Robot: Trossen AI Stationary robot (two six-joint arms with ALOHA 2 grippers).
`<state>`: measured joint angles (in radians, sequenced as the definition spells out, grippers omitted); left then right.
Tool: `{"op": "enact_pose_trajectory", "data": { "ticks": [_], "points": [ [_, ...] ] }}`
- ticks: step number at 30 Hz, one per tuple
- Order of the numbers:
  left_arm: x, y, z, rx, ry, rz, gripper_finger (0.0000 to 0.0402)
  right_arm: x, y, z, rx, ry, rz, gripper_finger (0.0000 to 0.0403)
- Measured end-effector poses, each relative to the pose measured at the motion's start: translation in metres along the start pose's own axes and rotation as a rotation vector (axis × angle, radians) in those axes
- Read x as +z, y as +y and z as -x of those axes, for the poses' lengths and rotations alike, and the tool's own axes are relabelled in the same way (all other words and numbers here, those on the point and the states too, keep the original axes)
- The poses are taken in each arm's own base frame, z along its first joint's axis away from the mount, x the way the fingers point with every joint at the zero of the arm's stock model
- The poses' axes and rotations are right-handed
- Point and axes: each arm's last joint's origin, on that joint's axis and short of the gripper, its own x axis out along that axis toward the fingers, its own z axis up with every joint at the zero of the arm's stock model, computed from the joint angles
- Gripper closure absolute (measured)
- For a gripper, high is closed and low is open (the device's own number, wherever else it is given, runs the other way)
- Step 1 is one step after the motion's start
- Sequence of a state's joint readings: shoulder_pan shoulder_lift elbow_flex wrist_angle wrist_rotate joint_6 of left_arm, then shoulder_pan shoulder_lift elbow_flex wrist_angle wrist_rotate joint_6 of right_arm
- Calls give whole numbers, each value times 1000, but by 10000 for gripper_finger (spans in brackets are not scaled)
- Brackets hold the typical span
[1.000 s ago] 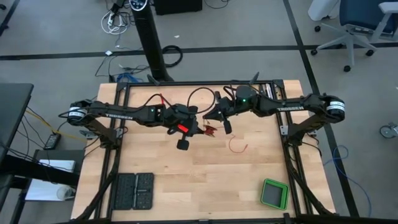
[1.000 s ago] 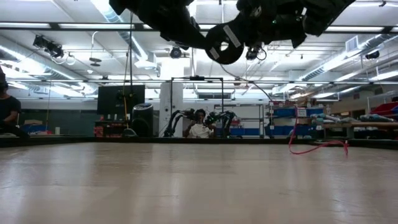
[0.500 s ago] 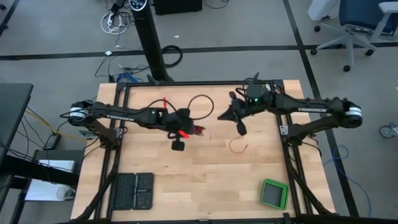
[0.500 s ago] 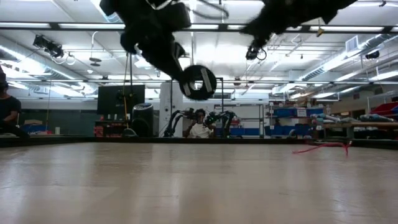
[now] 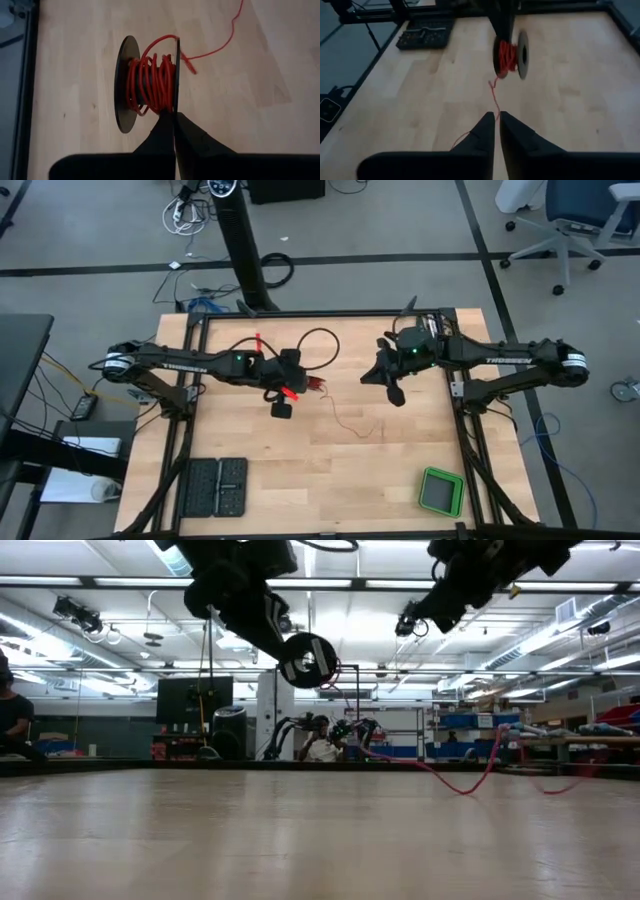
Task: Coil cords
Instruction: Uncoil the red wire cable from the black spool
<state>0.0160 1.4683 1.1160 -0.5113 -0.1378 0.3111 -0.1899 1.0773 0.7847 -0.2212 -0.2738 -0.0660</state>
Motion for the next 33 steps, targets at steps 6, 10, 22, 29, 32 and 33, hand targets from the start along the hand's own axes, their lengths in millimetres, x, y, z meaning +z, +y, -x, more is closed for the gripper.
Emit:
{"op": "enact_pose_trajectory", "data": {
  "ticks": [6, 10, 22, 29, 32, 33],
  "points": [
    [9, -4, 1, 7, -77, -60, 402, -23, -2, -16, 33, -249, -2, 355],
    [19, -12, 4, 11, -164, -186, 402, -39, -2, -24, 83, -333, -29, 355],
    [19, -28, -6, 161, -18, -734, 402, -57, 14, -51, 206, -266, -27, 352],
    [21, -27, -6, 221, -6, -725, 402, -48, 19, -55, 108, -287, 96, 346],
    [23, -27, -6, 227, -23, -681, 402, -43, 22, -56, -9, -286, 190, 338],
    [22, -27, -6, 226, -24, -668, 402, -41, 23, -56, -43, -285, 225, 335]
  ]
}}
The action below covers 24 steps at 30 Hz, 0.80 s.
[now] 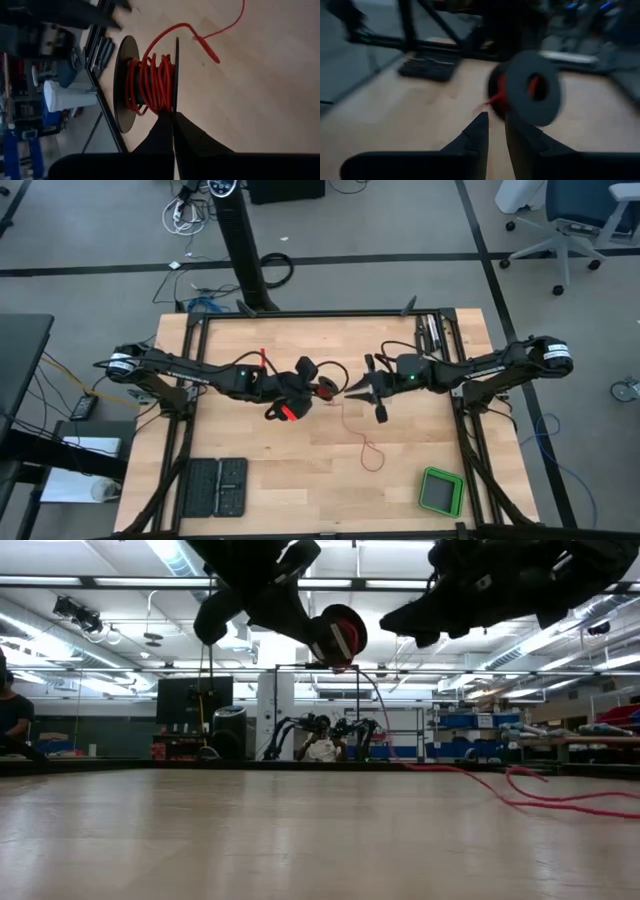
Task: Coil cords
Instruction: Uncoil the red wire cable from the black spool
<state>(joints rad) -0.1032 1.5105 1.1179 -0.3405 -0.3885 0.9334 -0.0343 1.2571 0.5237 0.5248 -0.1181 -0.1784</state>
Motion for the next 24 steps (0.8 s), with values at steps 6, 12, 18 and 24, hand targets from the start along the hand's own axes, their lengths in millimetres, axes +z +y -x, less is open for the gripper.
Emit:
{"op": "enact_pose_trajectory", "data": {
  "ticks": [6, 12, 18, 24],
  "points": [
    [1, 0, 0, -14, -31, 75, 402, 9, 3, -3, -99, 16, 135, 315],
    [1, 2, 0, -5, -37, 118, 402, 13, 4, -4, -104, 9, 148, 305],
    [4, 9, -1, 53, -85, 204, 402, 14, 5, -4, -107, 10, 155, 305],
    [6, 11, -1, 57, -118, 213, 402, 14, 4, -4, -140, 20, 201, 310]
  ]
}}
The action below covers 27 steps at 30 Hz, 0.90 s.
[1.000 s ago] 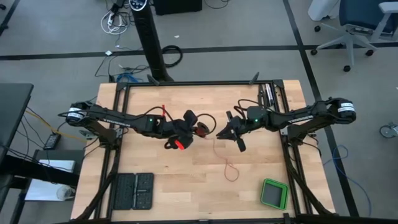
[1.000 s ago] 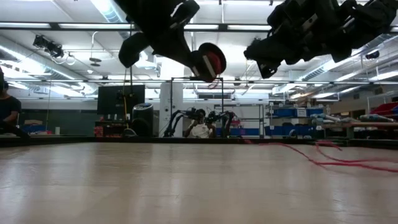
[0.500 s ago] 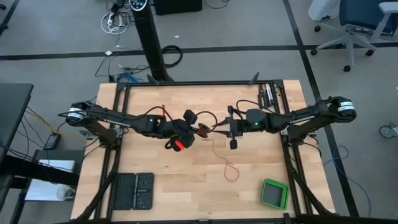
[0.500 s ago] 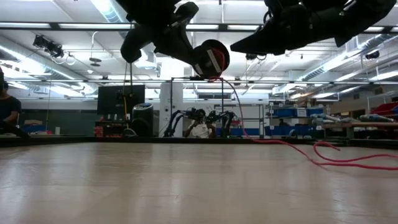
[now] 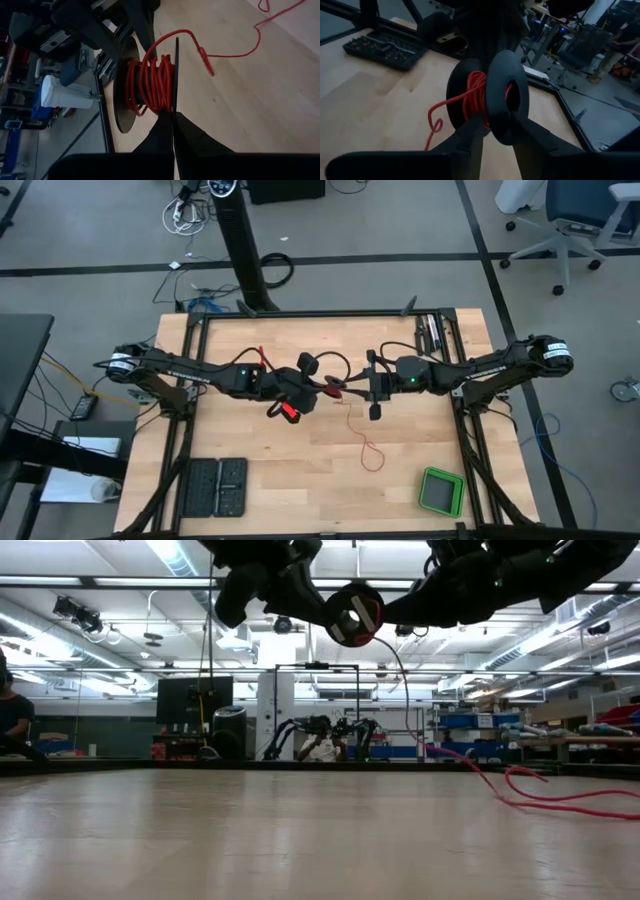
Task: Coil cords
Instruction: Uncoil the red wire cable from the black spool
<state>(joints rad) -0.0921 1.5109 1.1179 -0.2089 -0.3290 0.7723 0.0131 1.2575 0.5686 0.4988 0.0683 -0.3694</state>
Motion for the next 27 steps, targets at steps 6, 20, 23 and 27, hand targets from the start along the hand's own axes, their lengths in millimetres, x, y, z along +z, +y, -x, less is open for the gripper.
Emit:
{"op": "enact_pose_trajectory", "data": {
  "ticks": [6, 20, 23, 27],
  "points": [
    [1, 0, 0, -14, -19, 6, 402, 0, -1, 0, -24, 6, 2, 369],
    [1, 8, 9, 71, -1, 143, 379, 0, -5, 0, -146, 46, 22, 401],
    [1, 15, 21, 104, -13, 196, 362, -5, -6, 1, -197, 104, 29, 401],
    [0, 19, 31, 127, -6, 261, 345, -4, -7, 2, -226, 115, 29, 402]
  ]
}}
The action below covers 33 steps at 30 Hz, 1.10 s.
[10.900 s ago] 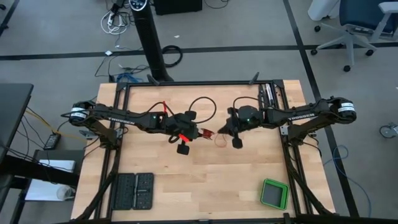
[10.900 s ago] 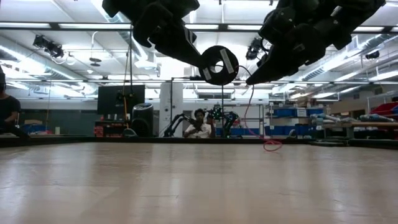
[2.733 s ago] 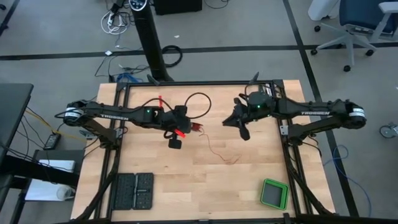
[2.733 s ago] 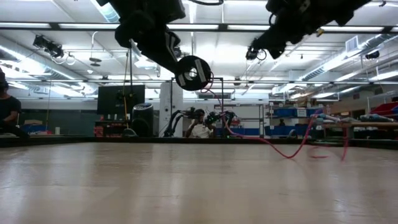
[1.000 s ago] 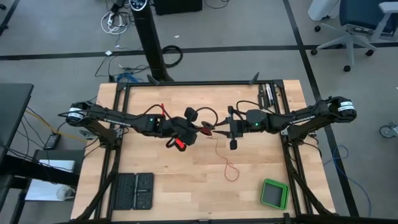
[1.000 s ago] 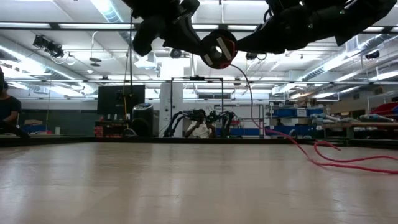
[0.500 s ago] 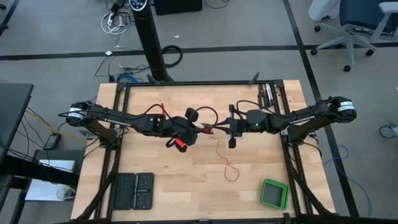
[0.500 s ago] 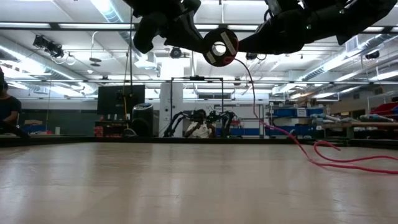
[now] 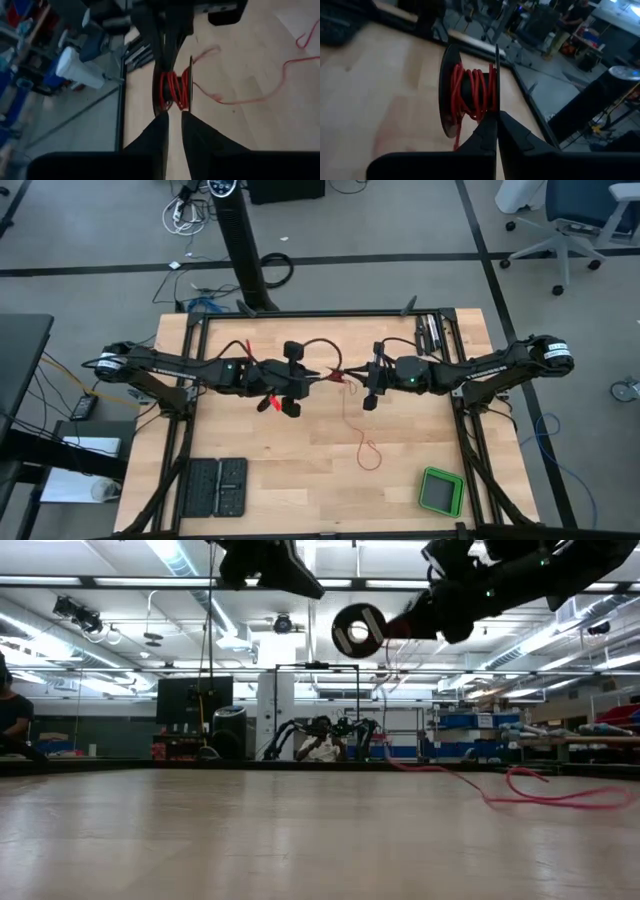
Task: Coil cords
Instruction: Uncoil the red wire cable from the black spool
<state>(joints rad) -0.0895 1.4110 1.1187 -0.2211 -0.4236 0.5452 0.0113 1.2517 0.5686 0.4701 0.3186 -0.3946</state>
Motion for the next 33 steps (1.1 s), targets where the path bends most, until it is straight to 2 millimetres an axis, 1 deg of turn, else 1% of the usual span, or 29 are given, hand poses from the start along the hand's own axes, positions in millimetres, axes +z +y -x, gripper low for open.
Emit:
{"op": "enact_pose_trajectory", "data": {
  "ticks": [3, 5, 8, 10, 12, 14, 18, 23, 26, 30, 33],
  "points": [
    [-2, 0, 0, -9, 20, 42, 340, -1, 0, 0, -20, 14, -12, 402],
    [-3, -1, 0, -13, 25, 127, 340, -1, -1, 0, -36, 23, -38, 402],
    [-7, -6, -6, -28, 65, 244, 340, -2, -2, 0, -62, 39, -60, 402],
    [-11, -11, -11, -41, 92, 307, 340, -1, -4, 0, -116, 42, -70, 402],
    [-13, -14, -14, -33, 76, 380, 340, 0, -5, 1, -158, 40, -70, 402],
    [-18, -19, -18, -24, 57, 437, 340, 4, -7, 1, -180, 4, -79, 403],
    [-32, -31, -26, 7, 22, 511, 339, 9, -7, 3, -171, -35, -91, 403],
    [-41, -35, -29, 110, -37, 611, 339, 10, -8, 5, -169, -43, -119, 403],
    [-43, -32, -31, 140, -68, 670, 339, 11, -8, 6, -166, -46, -119, 403],
    [-48, -29, -33, 135, -53, 728, 332, 11, -8, 6, -146, -61, -123, 403],
    [-50, -28, -37, 84, -69, 769, 312, 12, -8, 6, -138, -72, -129, 403]
  ]
}}
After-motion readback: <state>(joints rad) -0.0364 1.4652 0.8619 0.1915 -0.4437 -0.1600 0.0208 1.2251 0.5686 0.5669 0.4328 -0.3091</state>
